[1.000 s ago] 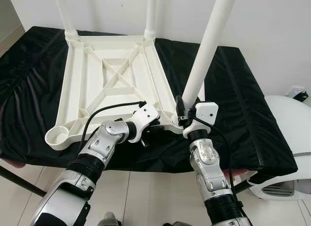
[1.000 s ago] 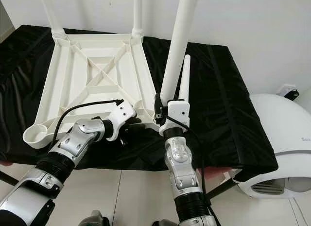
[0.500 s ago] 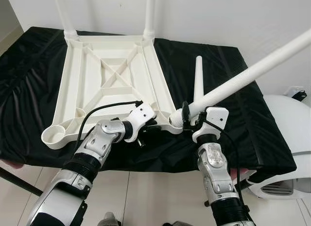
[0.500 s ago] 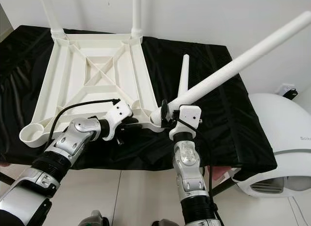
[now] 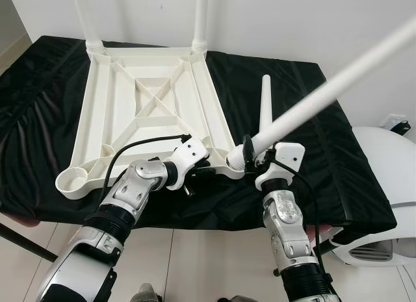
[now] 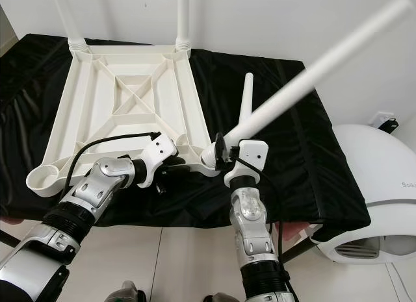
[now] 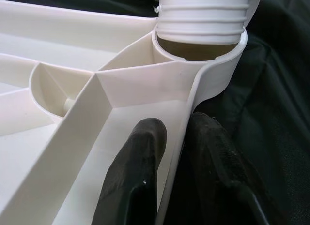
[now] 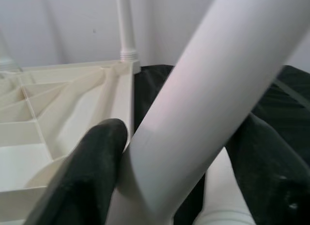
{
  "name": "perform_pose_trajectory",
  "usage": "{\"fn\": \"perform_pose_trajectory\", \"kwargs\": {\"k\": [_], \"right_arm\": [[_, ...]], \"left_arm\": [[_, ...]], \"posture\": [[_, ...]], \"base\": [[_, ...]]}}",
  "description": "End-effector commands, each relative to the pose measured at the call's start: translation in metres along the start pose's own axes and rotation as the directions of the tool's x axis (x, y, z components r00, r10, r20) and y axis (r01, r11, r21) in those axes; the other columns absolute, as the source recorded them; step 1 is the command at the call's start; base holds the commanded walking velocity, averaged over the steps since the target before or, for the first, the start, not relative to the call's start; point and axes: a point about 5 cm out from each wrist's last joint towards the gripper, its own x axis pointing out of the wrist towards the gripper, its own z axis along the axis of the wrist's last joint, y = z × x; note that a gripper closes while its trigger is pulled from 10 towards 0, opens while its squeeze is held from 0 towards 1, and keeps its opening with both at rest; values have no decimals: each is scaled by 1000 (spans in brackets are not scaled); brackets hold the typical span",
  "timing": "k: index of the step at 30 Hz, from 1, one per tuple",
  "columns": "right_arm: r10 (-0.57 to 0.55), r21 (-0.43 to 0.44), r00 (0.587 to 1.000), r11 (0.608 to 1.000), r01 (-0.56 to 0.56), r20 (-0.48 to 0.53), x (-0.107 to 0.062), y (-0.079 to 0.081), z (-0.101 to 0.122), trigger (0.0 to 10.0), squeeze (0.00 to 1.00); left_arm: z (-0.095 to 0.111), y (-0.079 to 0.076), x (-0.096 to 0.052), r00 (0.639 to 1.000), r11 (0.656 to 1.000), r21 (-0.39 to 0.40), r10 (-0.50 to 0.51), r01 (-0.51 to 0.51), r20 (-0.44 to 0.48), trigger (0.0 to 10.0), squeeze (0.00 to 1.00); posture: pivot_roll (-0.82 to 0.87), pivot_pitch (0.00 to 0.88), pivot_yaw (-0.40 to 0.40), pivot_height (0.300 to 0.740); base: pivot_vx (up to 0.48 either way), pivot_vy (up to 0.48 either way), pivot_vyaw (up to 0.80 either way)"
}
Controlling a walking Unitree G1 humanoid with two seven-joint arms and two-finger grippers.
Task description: Building children table
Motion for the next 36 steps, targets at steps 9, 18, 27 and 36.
{"fn": "perform_pose_trajectory", "kwargs": {"k": [9, 18, 27, 36], "right_arm": [[-10, 58, 999, 998, 12, -31, -1, -12, -8, 0, 0], [15, 70, 1000, 997, -16, 17, 5, -13, 0, 0, 0], [70, 135, 996, 988, -78, 63, 14, -11, 9, 10000, 0], [125, 121, 976, 982, -148, 177, 29, -6, 37, 10000, 0]], "left_arm": [[38, 17, -9, 993, 994, 106, 7, -19, 115, 10000, 1000], [54, 23, -23, 991, 981, 196, -18, -9, 135, 10000, 0], [58, 25, -29, 985, 986, 164, -2, -27, 172, 10000, 0], [48, 29, -30, 982, 989, 108, 83, -102, 168, 10000, 0]], "posture": [[19, 11, -43, 740], [20, 6, -44, 740], [23, 11, -41, 740], [27, 19, -41, 740]], "base": [[0, 0, 0], [0, 0, 0], [0, 0, 0], [0, 0, 0]]}}
